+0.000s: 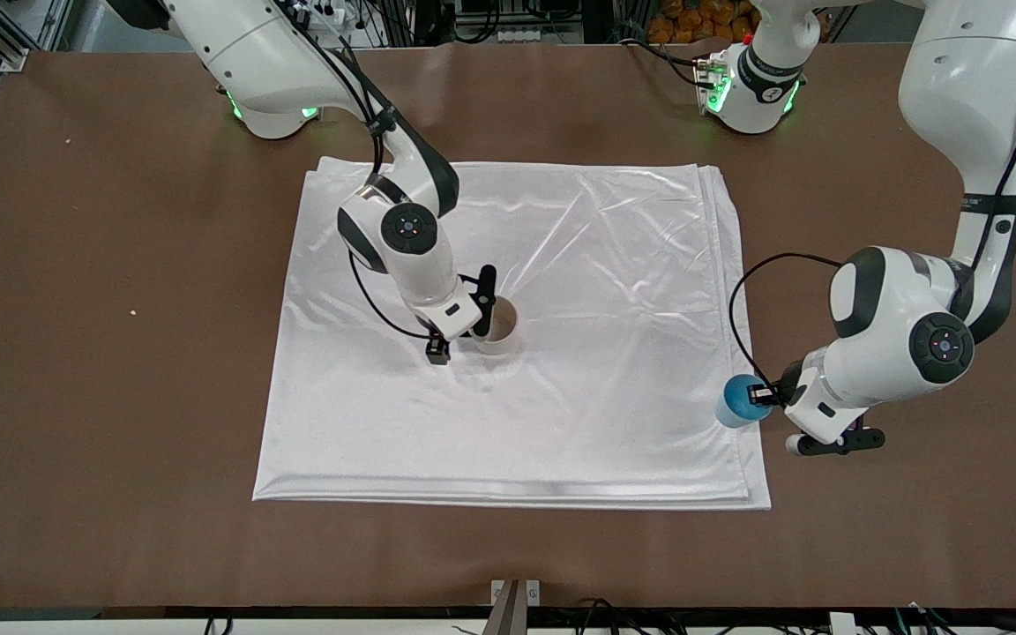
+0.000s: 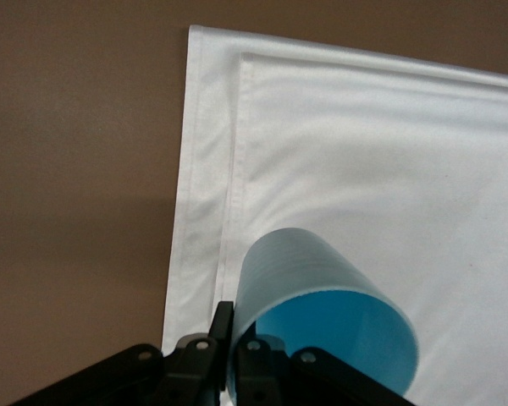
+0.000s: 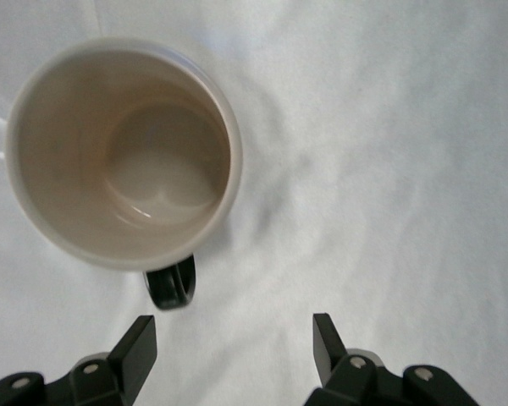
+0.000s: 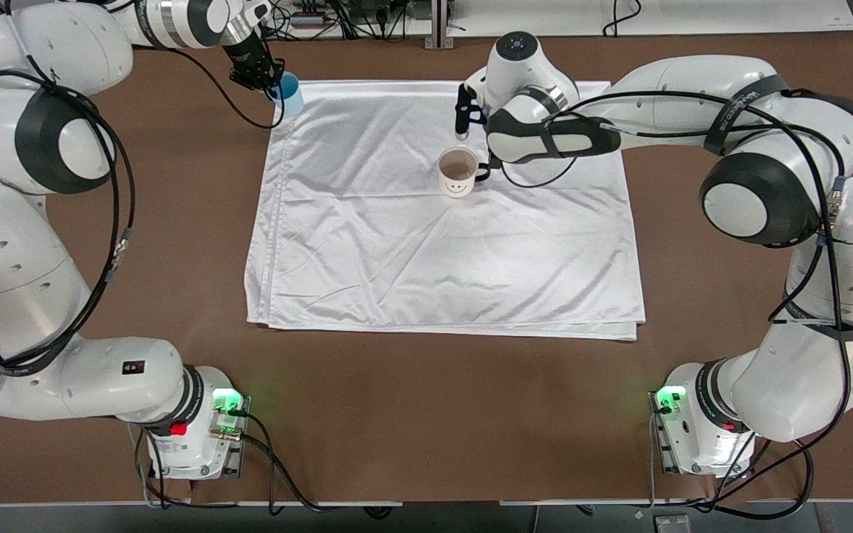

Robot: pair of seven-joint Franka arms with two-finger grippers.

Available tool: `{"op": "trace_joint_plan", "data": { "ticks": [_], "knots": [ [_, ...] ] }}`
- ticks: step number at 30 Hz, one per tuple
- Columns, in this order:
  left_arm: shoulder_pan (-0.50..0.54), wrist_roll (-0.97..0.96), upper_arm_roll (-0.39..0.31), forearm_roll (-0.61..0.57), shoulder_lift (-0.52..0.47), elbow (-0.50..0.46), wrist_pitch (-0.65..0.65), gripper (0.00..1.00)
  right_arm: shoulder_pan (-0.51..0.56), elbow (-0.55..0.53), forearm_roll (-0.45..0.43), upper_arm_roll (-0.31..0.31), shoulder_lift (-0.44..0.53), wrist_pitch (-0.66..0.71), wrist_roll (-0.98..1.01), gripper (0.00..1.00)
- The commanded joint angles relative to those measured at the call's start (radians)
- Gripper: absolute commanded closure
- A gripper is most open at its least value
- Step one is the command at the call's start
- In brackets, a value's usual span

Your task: Place blue cup into white mug on cloth

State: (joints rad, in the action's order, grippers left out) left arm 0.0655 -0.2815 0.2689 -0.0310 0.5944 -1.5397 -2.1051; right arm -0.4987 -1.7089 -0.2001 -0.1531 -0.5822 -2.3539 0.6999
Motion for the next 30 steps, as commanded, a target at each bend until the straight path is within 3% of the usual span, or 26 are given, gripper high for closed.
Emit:
{"op": "trace_joint_plan", "data": {
  "ticks": [1,18,30],
  "knots": [
    [0.004,0.001,0.001,0.014,-0.019,-0.013,0.011,1.00,0.026,-0.018,-0.019,-0.006,0.122,0.119,-0.020,0.17],
    [-0.007,-0.036,0.004,0.016,-0.031,-0.011,0.011,1.00,0.147,-0.020,-0.012,-0.006,0.404,0.364,-0.039,0.13],
    [-0.013,-0.159,0.073,0.014,-0.053,-0.010,0.034,1.00,0.264,-0.014,0.001,-0.006,0.544,0.525,-0.082,0.13]
  ]
}}
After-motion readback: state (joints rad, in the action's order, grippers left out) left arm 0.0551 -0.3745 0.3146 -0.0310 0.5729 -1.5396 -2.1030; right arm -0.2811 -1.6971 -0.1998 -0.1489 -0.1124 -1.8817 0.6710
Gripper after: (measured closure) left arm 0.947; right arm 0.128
